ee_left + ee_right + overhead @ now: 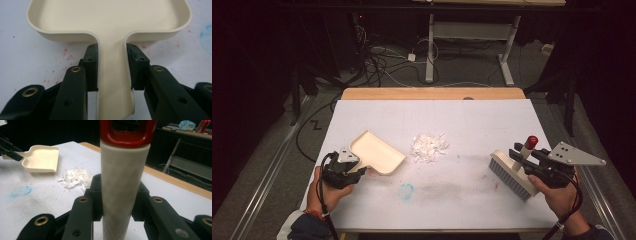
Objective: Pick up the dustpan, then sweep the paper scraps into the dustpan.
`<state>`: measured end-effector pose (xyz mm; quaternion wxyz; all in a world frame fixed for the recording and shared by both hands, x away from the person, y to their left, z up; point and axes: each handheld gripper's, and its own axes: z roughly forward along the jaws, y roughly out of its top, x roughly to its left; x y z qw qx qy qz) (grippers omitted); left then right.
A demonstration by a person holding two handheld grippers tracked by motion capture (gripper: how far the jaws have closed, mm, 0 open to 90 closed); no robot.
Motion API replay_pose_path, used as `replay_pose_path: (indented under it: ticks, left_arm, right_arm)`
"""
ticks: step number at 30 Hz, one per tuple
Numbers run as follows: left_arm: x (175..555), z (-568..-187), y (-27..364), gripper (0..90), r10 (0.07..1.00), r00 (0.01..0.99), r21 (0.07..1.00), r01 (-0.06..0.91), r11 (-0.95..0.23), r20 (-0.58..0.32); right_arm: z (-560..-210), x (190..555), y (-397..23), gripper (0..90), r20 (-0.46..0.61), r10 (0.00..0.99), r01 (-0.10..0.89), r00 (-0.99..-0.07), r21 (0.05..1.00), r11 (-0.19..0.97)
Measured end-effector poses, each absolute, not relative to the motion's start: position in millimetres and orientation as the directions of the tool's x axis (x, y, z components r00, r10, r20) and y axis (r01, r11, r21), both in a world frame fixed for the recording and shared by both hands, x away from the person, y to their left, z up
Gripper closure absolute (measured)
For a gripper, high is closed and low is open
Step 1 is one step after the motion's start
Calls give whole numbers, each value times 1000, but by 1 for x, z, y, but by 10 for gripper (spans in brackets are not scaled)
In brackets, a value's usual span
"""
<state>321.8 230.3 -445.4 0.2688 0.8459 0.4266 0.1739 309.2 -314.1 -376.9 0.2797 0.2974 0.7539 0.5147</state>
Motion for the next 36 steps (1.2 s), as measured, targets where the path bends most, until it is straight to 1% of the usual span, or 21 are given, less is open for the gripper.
replay_pose_path:
  ticks: [8,14,15,18,21,25,26,28,29,30,32,36]
  left_arm:
    - [312,-446,228,636,773,631,588,602,-541,65]
    - [307,-446,224,636,760,647,574,598,-559,67]
    - [306,-447,223,636,752,656,560,602,-570,61]
    - [304,-449,222,636,745,666,554,603,-574,47]
    - [304,-449,221,636,740,671,551,603,-577,41]
    - [304,-447,217,636,726,686,545,592,-594,47]
    - [304,-448,216,636,717,697,543,591,-597,29]
    - [304,-448,215,636,713,701,541,591,-598,22]
    - [304,-449,214,635,710,704,539,591,-600,18]
    - [305,-449,213,635,706,708,535,590,-605,17]
    - [306,-451,213,635,704,710,535,591,-603,10]
    - [307,-453,212,635,702,712,532,593,-605,4]
  right_arm:
    - [-378,315,-314,696,-106,739,172,-665,942,289]
    - [-378,323,-312,696,-101,742,178,-663,941,287]
    - [-377,328,-310,696,-100,749,184,-654,940,286]
    - [-376,337,-306,696,-109,763,182,-637,941,287]
    - [-376,348,-301,696,-114,766,178,-633,941,288]
    - [-374,362,-291,696,-144,757,167,-638,933,318]
    - [-371,372,-285,696,-158,756,163,-635,929,332]
    - [-371,378,-282,696,-158,759,161,-631,931,328]
    - [-369,390,-277,697,-146,763,170,-630,932,319]
    - [-369,390,-277,697,-146,763,170,-630,932,319]
    - [-369,406,-268,696,-145,773,178,-618,931,318]
    - [-368,422,-256,696,-154,784,185,-601,928,324]
